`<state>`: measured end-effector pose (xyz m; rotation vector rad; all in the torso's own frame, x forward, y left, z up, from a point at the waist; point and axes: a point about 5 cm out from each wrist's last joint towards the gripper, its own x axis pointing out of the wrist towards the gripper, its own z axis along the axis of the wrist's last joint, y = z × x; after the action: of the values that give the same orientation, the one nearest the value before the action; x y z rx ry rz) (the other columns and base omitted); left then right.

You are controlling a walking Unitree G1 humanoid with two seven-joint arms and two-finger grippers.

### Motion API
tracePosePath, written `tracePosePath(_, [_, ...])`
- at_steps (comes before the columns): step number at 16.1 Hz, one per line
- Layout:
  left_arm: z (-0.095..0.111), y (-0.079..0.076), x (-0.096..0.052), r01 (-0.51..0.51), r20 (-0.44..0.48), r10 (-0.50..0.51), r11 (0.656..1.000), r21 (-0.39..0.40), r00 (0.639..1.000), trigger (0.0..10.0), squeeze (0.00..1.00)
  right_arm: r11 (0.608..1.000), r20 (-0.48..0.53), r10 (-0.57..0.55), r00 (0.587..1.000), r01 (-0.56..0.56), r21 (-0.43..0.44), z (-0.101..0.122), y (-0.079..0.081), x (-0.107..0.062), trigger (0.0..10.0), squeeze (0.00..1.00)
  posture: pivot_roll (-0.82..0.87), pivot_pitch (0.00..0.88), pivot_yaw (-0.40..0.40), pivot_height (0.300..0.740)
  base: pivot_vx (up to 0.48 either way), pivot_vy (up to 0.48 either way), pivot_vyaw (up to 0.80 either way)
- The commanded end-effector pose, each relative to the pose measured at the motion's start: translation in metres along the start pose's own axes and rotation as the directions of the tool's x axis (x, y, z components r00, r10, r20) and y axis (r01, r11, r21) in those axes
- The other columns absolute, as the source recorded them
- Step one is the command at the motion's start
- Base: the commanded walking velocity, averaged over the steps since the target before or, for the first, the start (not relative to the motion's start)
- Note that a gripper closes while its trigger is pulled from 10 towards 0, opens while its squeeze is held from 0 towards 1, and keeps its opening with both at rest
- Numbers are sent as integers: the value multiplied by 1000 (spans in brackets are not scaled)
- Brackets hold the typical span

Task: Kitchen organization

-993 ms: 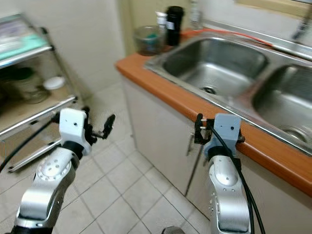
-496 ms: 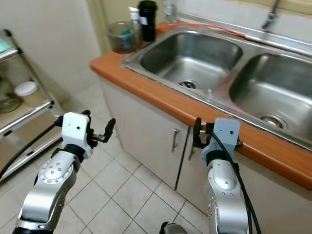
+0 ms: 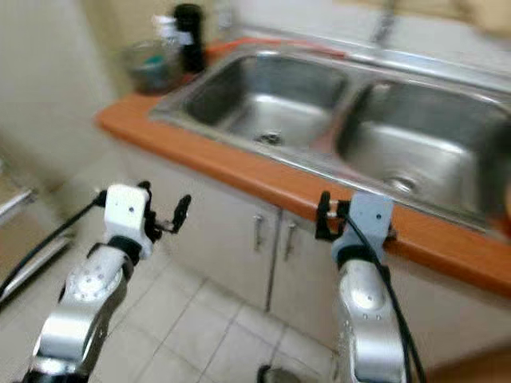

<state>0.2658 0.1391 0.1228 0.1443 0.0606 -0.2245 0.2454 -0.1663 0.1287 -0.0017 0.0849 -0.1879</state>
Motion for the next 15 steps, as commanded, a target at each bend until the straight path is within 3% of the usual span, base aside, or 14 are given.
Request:
tracePosePath(1, [1, 0, 1, -7, 11, 6, 1000, 11, 1000, 10000, 0, 999, -14, -13, 1000, 13, -37, -4, -3, 0, 10000, 1000, -136, 0, 68, 740, 0, 0, -800])
tracePosePath(4, [3, 3, 3, -72, 51, 70, 997, 28, 996, 10000, 0, 994, 45, 8, 999, -3, -108, 0, -2, 2, 10000, 1000, -134, 0, 60, 740, 0, 0, -800])
tracePosePath(5, [2, 6, 4, -133, 78, 128, 990, 53, 989, 10000, 0, 990, 137, 33, 990, -13, -141, 9, 1, 5, 10000, 1000, -134, 0, 56, 740, 0, 0, -800])
tracePosePath(6, [3, 8, 5, -155, 94, 149, 986, 67, 984, 10000, 0, 994, 139, 42, 989, -28, -106, 10, 3, 6, 10000, 1000, -134, 0, 56, 740, 0, 0, -800])
tracePosePath(8, [5, 12, 4, -164, 101, 163, 986, 5, 981, 10000, 0, 993, 83, 89, 993, -82, -82, 4, 9, 6, 10000, 1000, -130, 0, 50, 740, 0, 0, -800])
tracePosePath(9, [3, 11, 3, -111, 54, 112, 994, -16, 992, 10000, 0, 994, 3, 72, 997, -72, -88, -6, 7, 5, 10000, 1000, -128, 0, 48, 740, 0, 0, -800])
tracePosePath(13, [0, 11, -1, -96, 65, 98, 994, -44, 993, 10000, 0, 994, -23, 11, 1000, -13, -110, -11, 1, 5, 10000, 1000, -135, 0, 49, 740, 0, 0, -800])
tracePosePath(15, [-1, 11, -1, -66, 48, 69, 996, -54, 996, 10000, 0, 993, -33, 21, 999, -24, -113, -10, 0, 3, 10000, 1000, -136, 0, 48, 740, 0, 480, -800])
